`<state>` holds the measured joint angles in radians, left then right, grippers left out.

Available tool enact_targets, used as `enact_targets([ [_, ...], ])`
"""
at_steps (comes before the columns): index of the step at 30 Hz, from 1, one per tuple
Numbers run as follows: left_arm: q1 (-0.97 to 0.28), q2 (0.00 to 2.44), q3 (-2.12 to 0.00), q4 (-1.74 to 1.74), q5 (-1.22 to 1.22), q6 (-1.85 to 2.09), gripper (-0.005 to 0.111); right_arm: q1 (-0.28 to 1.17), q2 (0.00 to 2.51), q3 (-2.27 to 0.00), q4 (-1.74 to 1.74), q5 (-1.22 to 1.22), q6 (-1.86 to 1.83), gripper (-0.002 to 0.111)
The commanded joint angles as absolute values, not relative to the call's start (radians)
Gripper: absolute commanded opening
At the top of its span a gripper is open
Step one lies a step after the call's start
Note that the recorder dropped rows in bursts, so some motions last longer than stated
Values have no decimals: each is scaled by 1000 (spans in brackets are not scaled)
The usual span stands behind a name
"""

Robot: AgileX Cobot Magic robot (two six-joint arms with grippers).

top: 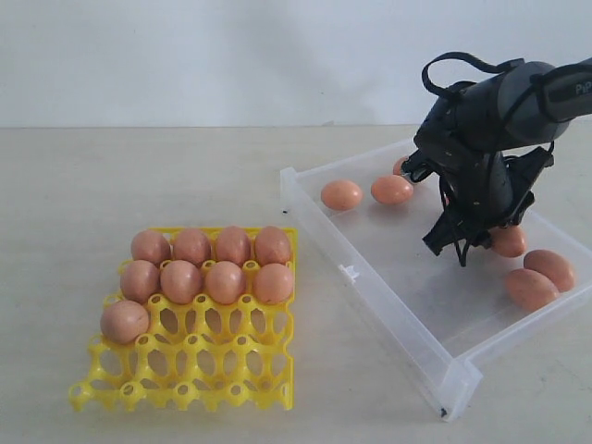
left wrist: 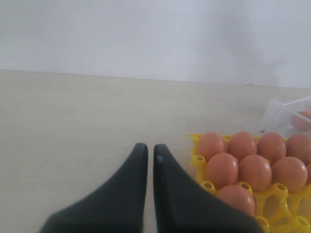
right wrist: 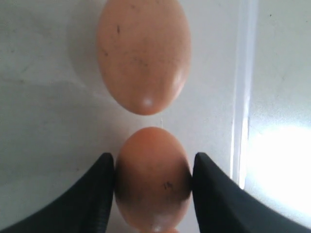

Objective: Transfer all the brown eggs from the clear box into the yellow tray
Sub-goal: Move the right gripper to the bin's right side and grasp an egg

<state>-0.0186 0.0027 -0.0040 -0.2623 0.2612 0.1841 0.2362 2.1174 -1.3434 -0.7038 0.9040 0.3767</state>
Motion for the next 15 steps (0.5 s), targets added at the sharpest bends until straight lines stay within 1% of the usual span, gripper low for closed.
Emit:
enact_targets([
  [1, -22, 0, 0, -265, 255, 176, 4, 230, 2147, -1326, -599, 875, 390, 0],
  [5, -22, 0, 0, -265, 255, 176, 4, 230, 2103, -1326, -527, 822, 390, 0],
  [11, -22, 0, 0, -265, 255, 176, 4, 230, 2028, -1326, -324, 737, 337, 0],
  [15, -22, 0, 0, -265, 255, 176, 4, 230, 2006, -1326, -274, 719, 317, 0],
])
